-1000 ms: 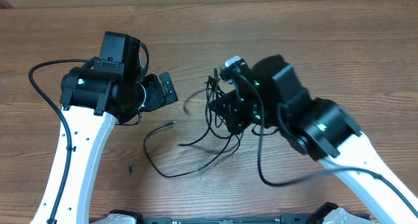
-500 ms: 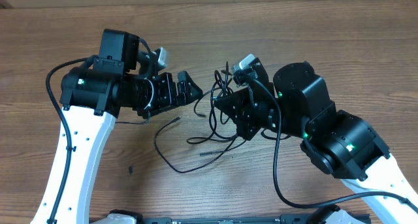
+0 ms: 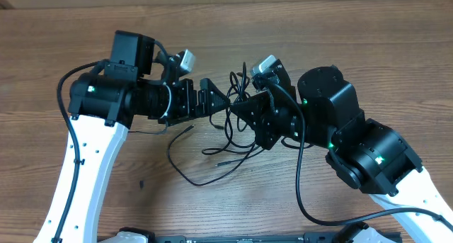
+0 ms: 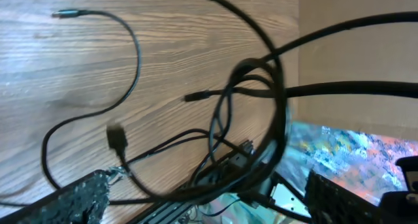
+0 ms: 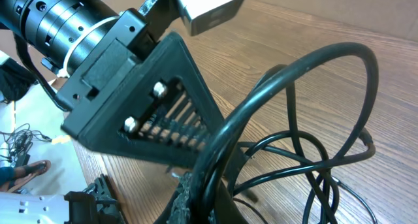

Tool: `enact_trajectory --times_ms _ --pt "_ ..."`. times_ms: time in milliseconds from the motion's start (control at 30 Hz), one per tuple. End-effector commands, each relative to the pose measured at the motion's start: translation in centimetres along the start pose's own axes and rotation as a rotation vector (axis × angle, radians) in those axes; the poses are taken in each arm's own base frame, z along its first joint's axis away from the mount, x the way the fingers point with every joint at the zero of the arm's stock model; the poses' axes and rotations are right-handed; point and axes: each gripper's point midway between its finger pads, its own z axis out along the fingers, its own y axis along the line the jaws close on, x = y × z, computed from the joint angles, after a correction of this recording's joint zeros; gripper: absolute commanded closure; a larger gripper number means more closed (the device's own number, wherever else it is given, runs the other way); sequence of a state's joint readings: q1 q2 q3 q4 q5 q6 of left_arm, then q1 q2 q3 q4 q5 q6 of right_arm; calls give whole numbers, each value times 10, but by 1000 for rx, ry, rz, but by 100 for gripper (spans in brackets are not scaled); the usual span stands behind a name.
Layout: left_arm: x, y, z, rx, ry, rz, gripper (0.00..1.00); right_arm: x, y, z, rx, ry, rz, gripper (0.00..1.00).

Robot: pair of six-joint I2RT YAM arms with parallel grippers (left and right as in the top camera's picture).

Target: Untangle cables

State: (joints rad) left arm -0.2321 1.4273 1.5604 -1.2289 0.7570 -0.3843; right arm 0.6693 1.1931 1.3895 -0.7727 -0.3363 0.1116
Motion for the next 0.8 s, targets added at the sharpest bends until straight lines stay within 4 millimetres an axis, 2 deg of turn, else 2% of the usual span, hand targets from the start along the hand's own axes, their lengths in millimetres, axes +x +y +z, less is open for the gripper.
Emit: enact_trajectory --times_ms 0,200,300,333,400,500,633,767 --pt "1 -14 5 33 10 70 7 -14 8 -9 -17 -50 -24 96" --pt "2 -20 14 18 11 121 8 -17 13 -10 -44 -61 -31 96" --pt "3 -18 18 -9 11 131 17 -17 13 -10 -44 -61 -31 96" --pt "4 -19 18 -9 13 133 28 -17 13 -10 -44 -61 -32 96" --pt "3 -19 19 -9 13 134 60 -17 13 -10 -44 -61 -31 96" --pt "2 -19 19 -12 7 137 95 -17 13 -10 -44 -61 -31 96" --pt "-3 -16 19 -31 -16 140 96 -16 13 -10 -44 -57 -30 96" --pt "-12 4 16 -142 -65 84 96 -12 9 -9 -27 -40 -22 96"
